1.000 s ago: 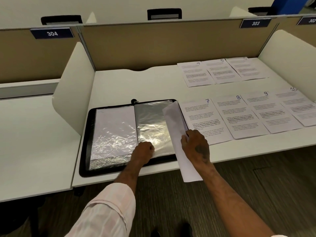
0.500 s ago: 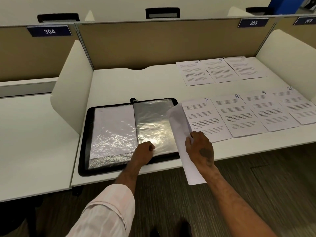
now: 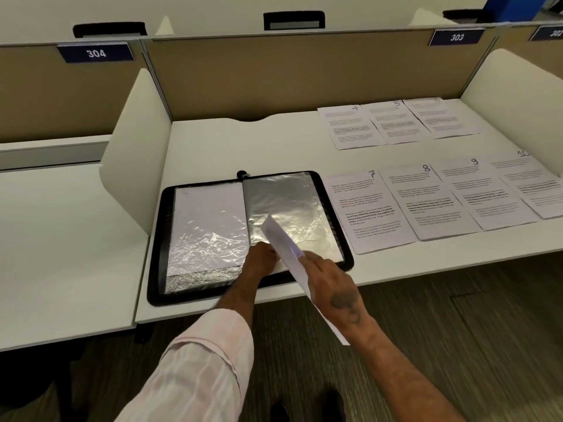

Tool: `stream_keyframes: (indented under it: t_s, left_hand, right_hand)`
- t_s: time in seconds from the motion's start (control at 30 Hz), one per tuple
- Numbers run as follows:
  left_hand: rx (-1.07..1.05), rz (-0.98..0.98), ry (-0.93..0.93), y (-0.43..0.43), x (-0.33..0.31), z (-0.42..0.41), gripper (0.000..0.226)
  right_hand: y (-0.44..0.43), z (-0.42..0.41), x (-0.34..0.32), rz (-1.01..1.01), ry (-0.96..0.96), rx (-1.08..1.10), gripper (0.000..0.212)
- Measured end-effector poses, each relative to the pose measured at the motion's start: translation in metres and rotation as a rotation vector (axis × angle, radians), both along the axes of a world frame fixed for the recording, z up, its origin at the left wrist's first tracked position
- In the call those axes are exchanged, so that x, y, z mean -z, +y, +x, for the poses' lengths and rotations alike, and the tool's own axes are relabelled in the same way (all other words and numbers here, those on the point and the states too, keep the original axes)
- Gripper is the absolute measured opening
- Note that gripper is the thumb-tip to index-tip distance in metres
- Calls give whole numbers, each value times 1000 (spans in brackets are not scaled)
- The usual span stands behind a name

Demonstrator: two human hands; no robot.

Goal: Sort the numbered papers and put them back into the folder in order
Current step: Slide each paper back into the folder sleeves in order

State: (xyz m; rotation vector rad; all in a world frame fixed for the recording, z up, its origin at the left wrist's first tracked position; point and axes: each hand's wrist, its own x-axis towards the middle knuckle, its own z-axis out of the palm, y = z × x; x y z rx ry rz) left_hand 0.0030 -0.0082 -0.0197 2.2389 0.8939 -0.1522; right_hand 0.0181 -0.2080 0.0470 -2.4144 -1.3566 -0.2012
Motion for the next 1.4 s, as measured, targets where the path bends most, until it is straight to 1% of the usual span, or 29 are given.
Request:
stream_keyframes:
  t_s: [0.07,0.17,0.3,0.4,0.43,0.5,0.57,0.6,0.63,0.67,0.7,0.73,0.77,0.8,0.83,0.9,0.93,1.0,1.03,1.07,1.13,1.23,1.33,1.4]
  left_hand:
    - [-38,21,18,0,-2,-1,33]
    - [-62,24,-11,-1,-7,-6,30]
    - [-146,-111,-139,-1,-9,-11,20]
    - [-174,-133,-154,-3,-10,-11,26]
    - [-172,-119,-156,-4,-10,-12,28]
    - [-155,-91,-164,-7,-10,-15,31]
    - [-98,-19,-172,-11,-9,-19,31]
    - [-69,28,-173,-14,-9,-22,31]
    - [-47,76,-172,-16,-10,-24,30]
    - [-32,124,-165,-18,-10,-26,29]
    - [-19,176,-159,-19,-11,-27,28]
    - [-9,224,-155,-20,-11,-28,28]
    - [-1,267,-157,-21,-12,-29,27]
    - [8,306,-159,-22,-14,-30,27]
    - [22,347,-162,-23,-16,-30,27]
    - [54,413,-157,-23,-18,-31,27]
    - [69,435,-150,-23,-19,-31,28]
    - [99,470,-136,-23,-21,-32,28]
    - [113,484,-128,-23,-21,-32,28]
    - [125,496,-124,-24,-22,-32,27]
    - [138,505,-125,-25,-22,-31,27]
    - [138,494,-153,-26,-21,-28,26]
    - [154,498,-206,-30,-22,-19,25]
    - [180,516,-246,-34,-22,-14,25]
  right_hand:
    - [-8,-7,6,-87,-30,-43,61]
    - [-23,-11,13,-201,-70,-36,62]
    - [-37,-8,17,-396,-143,-31,59]
    - [-39,-3,25,-513,-158,11,56]
    - [-36,-3,25,-549,-114,35,54]
    - [-28,-10,16,-612,-92,47,49]
    - [-17,-15,2,-686,-54,52,34]
    - [-12,-16,1,-742,-53,59,29]
    - [-5,-17,0,-749,-57,52,26]
    - [4,-18,-5,-698,-57,43,25]
    - [11,-19,-8,-662,-5,48,30]
    - [16,-18,-4,-625,-26,45,34]
    - [23,-16,-6,-647,29,48,29]
    - [27,-17,-8,-623,24,38,19]
    - [30,-15,-1,-653,10,41,18]
    - [35,-14,6,-568,77,78,19]
    - [36,-14,6,-522,35,85,21]
    - [40,-12,11,-479,145,99,36]
    - [42,-11,10,-465,209,112,40]
    - [42,-8,9,-431,244,127,39]
    - [41,1,10,-354,325,170,35]
    - [36,13,11,-196,511,272,32]
    - [29,26,10,12,720,443,16]
    - [23,33,12,107,797,524,9]
